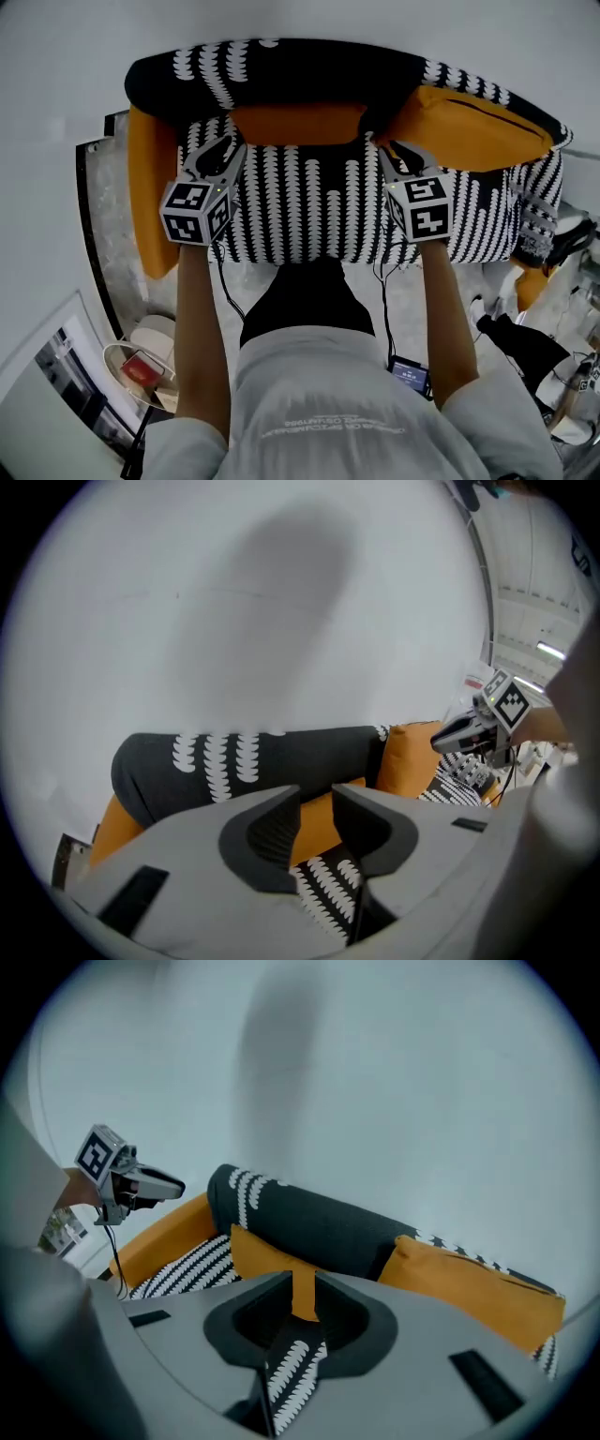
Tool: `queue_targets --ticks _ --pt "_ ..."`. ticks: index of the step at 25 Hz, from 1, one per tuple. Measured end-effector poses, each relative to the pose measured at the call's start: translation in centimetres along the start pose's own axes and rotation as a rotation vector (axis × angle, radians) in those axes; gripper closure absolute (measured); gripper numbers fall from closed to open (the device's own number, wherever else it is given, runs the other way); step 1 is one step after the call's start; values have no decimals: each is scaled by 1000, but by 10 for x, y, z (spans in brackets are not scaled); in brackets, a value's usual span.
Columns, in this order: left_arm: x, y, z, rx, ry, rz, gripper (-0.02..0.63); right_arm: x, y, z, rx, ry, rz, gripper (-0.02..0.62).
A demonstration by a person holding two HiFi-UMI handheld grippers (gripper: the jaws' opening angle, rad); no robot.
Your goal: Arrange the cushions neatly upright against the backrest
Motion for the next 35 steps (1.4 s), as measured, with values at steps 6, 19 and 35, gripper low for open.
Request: queue_targets --ticks 6,19,35 --pt "34 41 -30 48 -63 -7 537 -9 66 -18 63 35 21 522" --pt "110 92 -89 192 -324 102 585 -27 173 -62 226 73 -11 591" --pt "252 163 -104 335 -375 61 586 -4 319 -30 424 117 15 591"
Point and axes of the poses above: the fingertips, and each gripper's own axes: y backward along the fingers, x to its right, z out of its underside, the point moved 9 cm from there along y, backward along the fingers, and after that the axes turned 12 degrees about x, right-handed, at the moved point
